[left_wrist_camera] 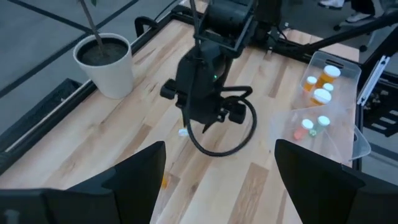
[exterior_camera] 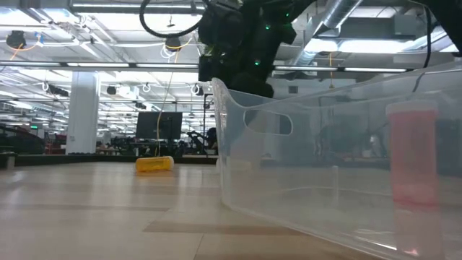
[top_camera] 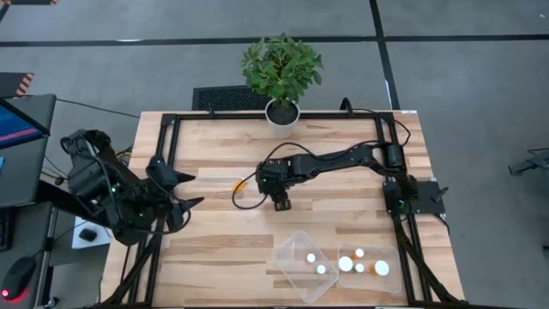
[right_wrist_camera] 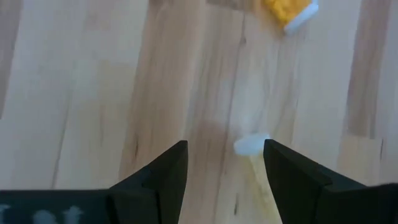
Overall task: Pick and place medicine bottles into bin by pill shape (circle, oval)
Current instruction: Put the yellow pill bottle into the left transparent bin
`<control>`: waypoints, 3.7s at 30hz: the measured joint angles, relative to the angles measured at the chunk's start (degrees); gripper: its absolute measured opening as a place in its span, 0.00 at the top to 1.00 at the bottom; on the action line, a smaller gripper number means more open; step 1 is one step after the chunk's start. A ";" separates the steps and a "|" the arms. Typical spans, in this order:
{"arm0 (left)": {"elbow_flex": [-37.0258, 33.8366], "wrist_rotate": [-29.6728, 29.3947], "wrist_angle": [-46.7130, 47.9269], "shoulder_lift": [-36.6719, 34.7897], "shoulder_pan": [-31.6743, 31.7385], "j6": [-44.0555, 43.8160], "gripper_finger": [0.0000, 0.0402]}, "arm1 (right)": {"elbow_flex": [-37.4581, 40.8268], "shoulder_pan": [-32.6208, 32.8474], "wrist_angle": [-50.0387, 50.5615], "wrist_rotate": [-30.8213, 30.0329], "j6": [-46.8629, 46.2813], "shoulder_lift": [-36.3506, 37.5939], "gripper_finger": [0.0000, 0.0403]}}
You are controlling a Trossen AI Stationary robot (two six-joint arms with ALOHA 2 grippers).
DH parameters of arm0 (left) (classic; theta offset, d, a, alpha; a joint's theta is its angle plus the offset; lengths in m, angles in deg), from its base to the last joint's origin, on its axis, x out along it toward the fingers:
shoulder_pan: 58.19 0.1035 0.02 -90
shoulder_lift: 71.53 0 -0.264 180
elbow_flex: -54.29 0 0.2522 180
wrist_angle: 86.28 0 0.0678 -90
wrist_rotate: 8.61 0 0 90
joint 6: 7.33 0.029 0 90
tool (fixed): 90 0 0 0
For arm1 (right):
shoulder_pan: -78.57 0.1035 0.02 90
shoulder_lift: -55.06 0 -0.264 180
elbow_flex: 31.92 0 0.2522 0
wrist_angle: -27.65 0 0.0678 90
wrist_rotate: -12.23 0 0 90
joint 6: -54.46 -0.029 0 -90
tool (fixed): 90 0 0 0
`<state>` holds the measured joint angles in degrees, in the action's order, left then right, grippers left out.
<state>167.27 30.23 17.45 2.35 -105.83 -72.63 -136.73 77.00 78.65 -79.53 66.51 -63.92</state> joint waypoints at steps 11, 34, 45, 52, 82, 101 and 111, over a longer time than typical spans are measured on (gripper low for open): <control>0.00 -1.09 -14.63 -3.08 8.24 16.86 0.27 | -0.06 0.58 0.14 0.16 -1.72 2.49 0.46; -30.82 26.32 -48.60 -13.64 35.53 33.10 0.27 | -0.07 2.82 -0.38 0.39 -3.01 2.80 0.46; -58.91 30.29 -79.89 -22.15 36.43 24.77 0.27 | -0.07 3.48 -0.31 0.45 -2.75 2.79 0.46; -62.02 29.61 -83.01 -21.12 36.56 21.83 0.27 | -0.07 3.47 -0.24 0.51 -2.58 2.78 0.46; -57.46 36.71 -72.61 -33.13 37.42 22.69 0.27 | -4.35 3.31 2.81 0.49 -3.50 2.72 0.46; -57.50 40.71 -78.47 -17.84 38.64 27.22 0.27 | -4.35 3.38 1.98 0.48 -4.19 2.72 0.46; -55.35 50.54 -66.07 -30.71 38.07 20.88 0.27 | -4.35 2.75 5.33 0.35 -6.30 2.72 0.46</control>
<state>111.91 80.78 -48.62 -28.37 -67.76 -51.75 -141.08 79.75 83.99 -79.18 60.21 -61.20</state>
